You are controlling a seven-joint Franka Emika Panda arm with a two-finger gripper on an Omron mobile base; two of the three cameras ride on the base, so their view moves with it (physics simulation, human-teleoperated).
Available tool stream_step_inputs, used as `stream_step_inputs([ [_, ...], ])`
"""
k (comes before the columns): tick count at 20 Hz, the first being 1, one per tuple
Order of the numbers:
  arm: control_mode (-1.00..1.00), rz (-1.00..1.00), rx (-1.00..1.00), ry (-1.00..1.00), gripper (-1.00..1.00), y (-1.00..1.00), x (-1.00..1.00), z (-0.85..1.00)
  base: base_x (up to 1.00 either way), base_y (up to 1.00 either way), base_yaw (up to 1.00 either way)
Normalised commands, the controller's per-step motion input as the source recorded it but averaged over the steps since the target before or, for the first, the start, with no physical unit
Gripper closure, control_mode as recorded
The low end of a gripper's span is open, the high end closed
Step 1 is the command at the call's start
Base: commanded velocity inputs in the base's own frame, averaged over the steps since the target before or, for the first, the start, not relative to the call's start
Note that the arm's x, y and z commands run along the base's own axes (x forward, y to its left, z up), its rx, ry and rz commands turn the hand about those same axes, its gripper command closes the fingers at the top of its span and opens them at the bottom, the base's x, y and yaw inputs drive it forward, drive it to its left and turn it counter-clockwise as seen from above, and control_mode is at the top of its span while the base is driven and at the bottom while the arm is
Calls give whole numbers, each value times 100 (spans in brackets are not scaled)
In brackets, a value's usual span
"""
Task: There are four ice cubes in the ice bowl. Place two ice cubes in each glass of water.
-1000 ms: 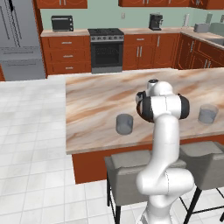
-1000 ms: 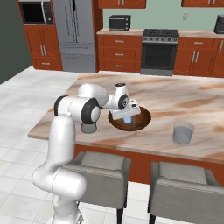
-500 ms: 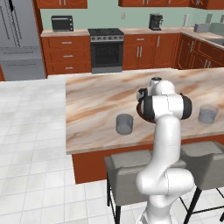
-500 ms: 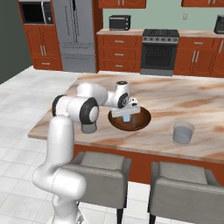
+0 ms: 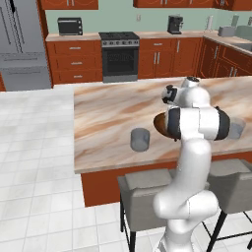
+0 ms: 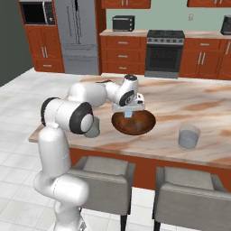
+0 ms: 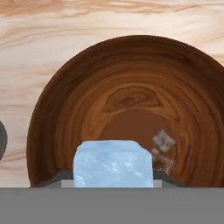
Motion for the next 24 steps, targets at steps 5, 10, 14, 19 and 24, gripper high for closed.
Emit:
stream_step_inputs([
  [5, -100, 0, 4, 6, 100, 46, -78, 67, 0, 0, 0],
  [10, -100, 0, 0, 11, 100, 57, -79, 65, 0, 0, 0],
  [14, -100, -2, 0, 1, 100, 54, -64, 39, 0, 0, 0],
  [19, -100, -7, 0, 0, 100, 49, -47, 2, 0, 0, 0],
  [24, -100, -9, 0, -3, 100, 57, -25, 0, 0, 0, 0],
])
